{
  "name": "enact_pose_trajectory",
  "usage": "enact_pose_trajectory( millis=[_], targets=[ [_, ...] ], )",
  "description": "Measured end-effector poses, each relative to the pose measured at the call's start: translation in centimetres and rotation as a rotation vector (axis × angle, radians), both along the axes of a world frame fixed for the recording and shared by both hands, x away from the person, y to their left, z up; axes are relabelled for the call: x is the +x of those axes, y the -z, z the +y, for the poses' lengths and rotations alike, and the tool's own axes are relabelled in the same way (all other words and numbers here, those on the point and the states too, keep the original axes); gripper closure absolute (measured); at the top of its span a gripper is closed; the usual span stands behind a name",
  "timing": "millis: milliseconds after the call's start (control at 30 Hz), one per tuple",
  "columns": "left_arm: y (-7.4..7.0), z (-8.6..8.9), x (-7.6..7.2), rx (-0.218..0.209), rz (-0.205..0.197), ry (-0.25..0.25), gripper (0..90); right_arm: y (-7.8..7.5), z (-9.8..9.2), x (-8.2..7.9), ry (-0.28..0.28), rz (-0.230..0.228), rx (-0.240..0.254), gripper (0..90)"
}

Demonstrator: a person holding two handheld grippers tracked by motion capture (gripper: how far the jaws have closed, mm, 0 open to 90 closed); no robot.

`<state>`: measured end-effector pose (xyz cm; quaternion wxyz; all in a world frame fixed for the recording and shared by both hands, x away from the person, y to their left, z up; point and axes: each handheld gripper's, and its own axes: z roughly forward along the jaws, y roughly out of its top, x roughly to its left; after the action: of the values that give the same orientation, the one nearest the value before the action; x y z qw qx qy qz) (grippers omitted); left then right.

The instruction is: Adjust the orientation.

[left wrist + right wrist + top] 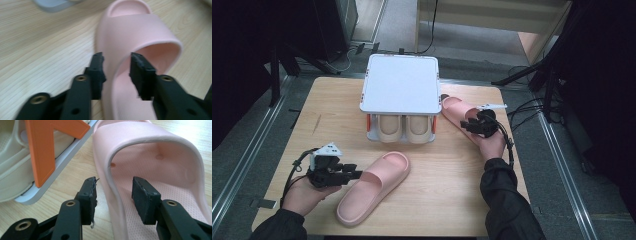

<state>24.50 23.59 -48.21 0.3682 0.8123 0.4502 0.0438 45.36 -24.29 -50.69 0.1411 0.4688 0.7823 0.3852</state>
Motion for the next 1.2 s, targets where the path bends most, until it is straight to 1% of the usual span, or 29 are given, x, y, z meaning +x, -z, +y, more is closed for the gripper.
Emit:
enact_pose_trajectory(
  millis=[33, 67, 100, 167, 233, 267, 300, 333, 433, 467, 500, 600, 667, 767, 933, 1100, 1200],
  targets=[
    [0.2, 0.4, 0.1, 0.008, 0.007, -0.007, 69.6, 0.0, 0.0, -0.1, -0.002, -0.001, -0.007, 55.7],
    [0.5, 0.6, 0.1, 0.024, 0.010, -0.013, 72.8, 0.1, 0.0, -0.1, -0.001, 0.001, -0.010, 55.7],
    [0.9, 0.8, 0.3, 0.035, 0.028, -0.015, 74.8, 0.1, 0.0, -0.1, -0.001, 0.002, -0.009, 55.7],
    [1.6, 1.1, 0.4, 0.071, 0.058, -0.020, 77.6, 0.1, 0.0, -0.1, 0.003, 0.006, -0.008, 55.7],
    [2.1, 1.2, 0.5, 0.092, 0.079, -0.010, 79.3, 0.1, 0.0, -0.1, 0.005, 0.009, -0.002, 55.7],
    [2.4, 1.2, 0.6, 0.094, 0.094, -0.003, 80.2, 0.1, 0.0, -0.1, 0.006, 0.009, -0.002, 55.8],
    [2.6, 1.1, 0.6, 0.101, 0.100, 0.008, 80.8, 0.1, 0.1, 0.0, 0.005, 0.007, -0.003, 56.0],
    [2.8, 0.9, 0.5, 0.105, 0.104, 0.012, 81.2, 0.2, 0.0, 0.0, 0.003, 0.004, -0.003, 56.2],
    [3.3, 0.2, 0.3, 0.132, 0.135, 0.040, 81.5, 0.2, 0.0, 0.2, 0.004, 0.006, -0.002, 56.8],
    [3.3, 0.0, 0.2, 0.145, 0.130, 0.046, 81.9, 0.2, 0.1, 0.3, 0.005, 0.006, -0.003, 57.3],
    [3.2, -0.1, 0.1, 0.144, 0.127, 0.043, 83.0, 0.2, 0.1, 0.3, 0.006, 0.009, -0.002, 58.0],
    [3.2, -0.2, -0.2, 0.145, 0.137, 0.043, 82.8, 0.2, 0.1, 0.4, 0.006, 0.011, 0.008, 60.3],
    [3.1, -0.4, -0.4, 0.146, 0.138, 0.052, 82.4, 0.0, 0.2, 0.5, 0.009, 0.010, 0.014, 61.5],
    [3.0, -0.9, -0.8, 0.132, 0.132, 0.054, 81.9, 0.0, 0.4, 0.6, 0.008, 0.011, 0.020, 63.2],
    [2.9, -1.5, -1.3, 0.119, 0.147, 0.073, 81.4, 0.0, 0.9, 0.9, -0.002, 0.015, 0.005, 63.9],
    [2.8, -2.0, -1.8, 0.118, 0.146, 0.076, 79.7, 0.2, 1.4, 1.0, -0.005, 0.015, -0.001, 64.6],
    [2.7, -2.4, -2.0, 0.114, 0.146, 0.089, 78.4, 0.3, 1.6, 1.2, -0.004, 0.025, -0.007, 65.3]
  ],
)
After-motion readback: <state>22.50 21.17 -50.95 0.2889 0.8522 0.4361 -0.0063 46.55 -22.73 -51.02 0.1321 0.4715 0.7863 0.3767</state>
